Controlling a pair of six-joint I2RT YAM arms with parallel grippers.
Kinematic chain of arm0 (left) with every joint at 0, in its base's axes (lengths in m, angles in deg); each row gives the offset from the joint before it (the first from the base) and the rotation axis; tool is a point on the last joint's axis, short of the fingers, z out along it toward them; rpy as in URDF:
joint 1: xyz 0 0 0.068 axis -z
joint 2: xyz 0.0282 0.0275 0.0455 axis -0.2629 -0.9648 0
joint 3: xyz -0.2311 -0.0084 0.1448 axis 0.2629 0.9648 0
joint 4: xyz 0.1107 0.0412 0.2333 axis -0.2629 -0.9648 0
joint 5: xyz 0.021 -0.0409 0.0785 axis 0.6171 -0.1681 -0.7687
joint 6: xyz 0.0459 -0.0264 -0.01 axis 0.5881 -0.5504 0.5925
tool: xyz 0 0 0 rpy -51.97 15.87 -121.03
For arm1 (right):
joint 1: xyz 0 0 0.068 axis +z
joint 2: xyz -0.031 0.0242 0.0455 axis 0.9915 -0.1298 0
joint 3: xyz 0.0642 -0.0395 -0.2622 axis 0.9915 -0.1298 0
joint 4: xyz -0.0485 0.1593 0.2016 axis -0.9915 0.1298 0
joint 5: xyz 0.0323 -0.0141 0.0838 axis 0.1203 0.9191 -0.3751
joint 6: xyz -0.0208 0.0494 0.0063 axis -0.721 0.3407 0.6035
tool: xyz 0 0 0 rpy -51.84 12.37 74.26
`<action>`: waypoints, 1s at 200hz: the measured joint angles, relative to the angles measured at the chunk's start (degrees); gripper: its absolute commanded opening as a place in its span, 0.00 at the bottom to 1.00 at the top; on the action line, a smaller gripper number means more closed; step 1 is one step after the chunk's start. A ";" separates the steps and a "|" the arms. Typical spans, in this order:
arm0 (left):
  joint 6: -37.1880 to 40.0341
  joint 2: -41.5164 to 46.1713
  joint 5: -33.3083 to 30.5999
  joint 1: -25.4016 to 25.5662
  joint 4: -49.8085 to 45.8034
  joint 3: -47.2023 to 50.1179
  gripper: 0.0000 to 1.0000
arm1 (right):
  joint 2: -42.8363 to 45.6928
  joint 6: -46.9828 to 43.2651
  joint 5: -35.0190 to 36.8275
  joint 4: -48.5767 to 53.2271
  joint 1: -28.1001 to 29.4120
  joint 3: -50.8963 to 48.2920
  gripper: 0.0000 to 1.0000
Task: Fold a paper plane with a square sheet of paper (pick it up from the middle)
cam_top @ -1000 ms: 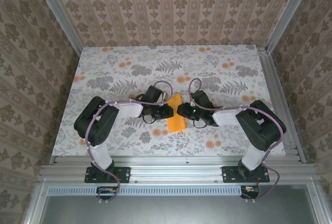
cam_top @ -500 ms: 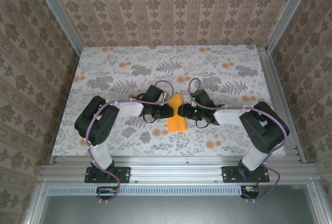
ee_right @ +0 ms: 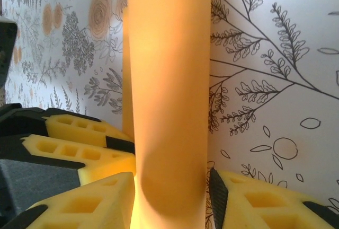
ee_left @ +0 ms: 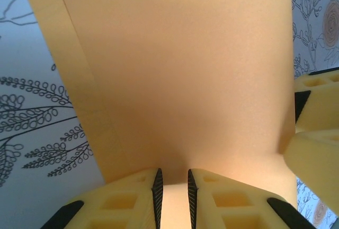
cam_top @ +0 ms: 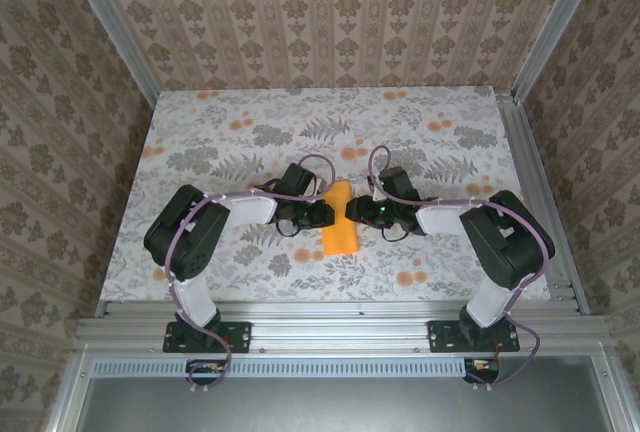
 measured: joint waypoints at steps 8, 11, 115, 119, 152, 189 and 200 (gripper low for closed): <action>0.07 0.00 -0.02 0.00 -0.26 -0.11 0.24 | -0.33 -0.02 -0.42 -0.07 -0.07 0.00 0.44; 0.07 0.00 0.00 0.00 -0.33 -0.17 0.24 | -0.44 -0.07 -0.57 -0.09 -0.07 0.00 0.43; 0.28 0.00 0.87 0.00 -1.29 -1.33 0.29 | -1.77 -0.70 -2.12 -1.68 0.00 0.00 0.39; 0.28 0.00 0.92 0.00 -1.22 -1.38 0.30 | -1.77 -0.81 -2.12 -1.68 0.11 0.02 0.39; 0.28 0.11 1.36 0.00 -1.25 -1.44 0.33 | -1.86 -1.07 -1.79 -1.29 0.79 0.37 0.37; 1.46 3.04 0.09 -0.07 -5.05 -2.36 0.36 | -1.88 -1.88 -0.74 0.07 1.46 1.62 0.37; 2.23 4.37 -1.05 -0.24 -6.91 -3.02 0.37 | -1.88 -2.14 -0.31 0.42 1.62 1.95 0.37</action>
